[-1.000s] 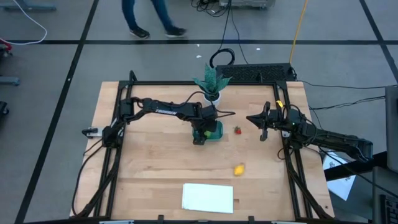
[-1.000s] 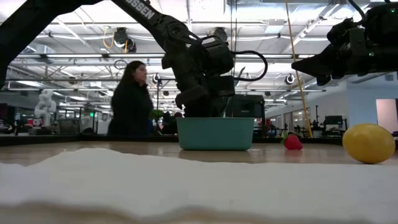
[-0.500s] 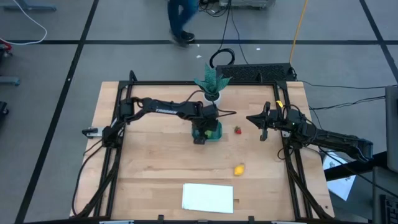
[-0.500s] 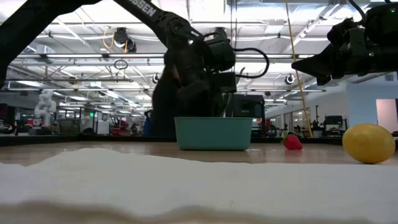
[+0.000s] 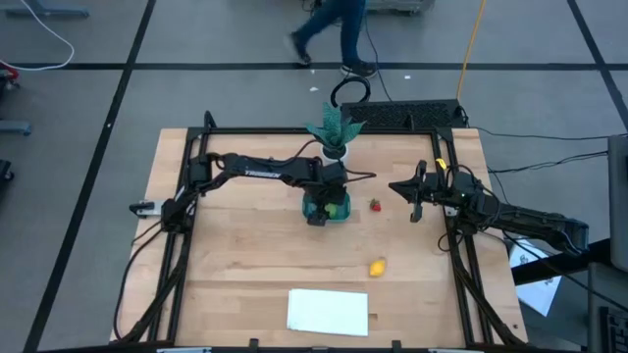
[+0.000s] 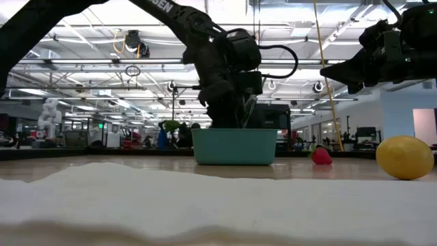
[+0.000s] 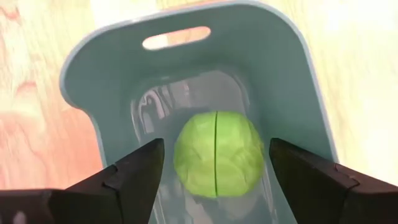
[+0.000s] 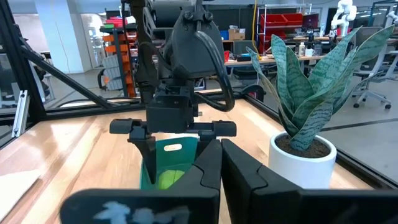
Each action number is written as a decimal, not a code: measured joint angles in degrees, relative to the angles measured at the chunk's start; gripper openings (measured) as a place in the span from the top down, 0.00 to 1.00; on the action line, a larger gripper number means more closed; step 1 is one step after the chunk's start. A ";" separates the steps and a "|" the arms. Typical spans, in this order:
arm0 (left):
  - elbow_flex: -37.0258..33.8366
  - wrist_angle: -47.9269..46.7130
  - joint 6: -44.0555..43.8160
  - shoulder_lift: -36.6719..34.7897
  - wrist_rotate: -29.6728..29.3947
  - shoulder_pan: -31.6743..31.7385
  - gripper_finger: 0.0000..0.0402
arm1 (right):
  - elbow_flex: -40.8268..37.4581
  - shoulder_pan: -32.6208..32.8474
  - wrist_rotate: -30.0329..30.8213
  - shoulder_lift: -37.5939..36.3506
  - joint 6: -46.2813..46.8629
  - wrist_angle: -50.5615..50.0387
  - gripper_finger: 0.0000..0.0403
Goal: Pick and placing Produce into tupperware
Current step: Put the red strawberry into the green bin
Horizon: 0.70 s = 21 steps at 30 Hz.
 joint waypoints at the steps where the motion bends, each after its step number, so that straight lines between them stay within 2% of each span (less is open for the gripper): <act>1: 0.83 -1.24 0.18 0.02 -0.22 0.00 0.27 | -0.02 0.00 0.00 -0.02 0.00 -0.02 1.00; 8: 8.88 -7.85 1.59 0.00 -3.26 -0.20 0.27 | -0.02 -0.01 0.00 -0.01 0.00 -0.06 1.00; 14: 16.03 -13.39 1.97 -0.07 -3.04 -0.31 0.30 | 0.00 -0.02 0.00 -0.01 0.02 -0.13 1.00; 17: 16.97 -14.35 2.58 -0.17 -2.78 -0.46 0.39 | 0.00 0.00 -0.02 -0.02 0.20 -0.13 1.00; 21: 16.12 -15.06 3.16 -0.13 -1.66 -0.50 0.66 | 0.00 -0.02 -0.04 -0.01 0.52 -0.13 1.00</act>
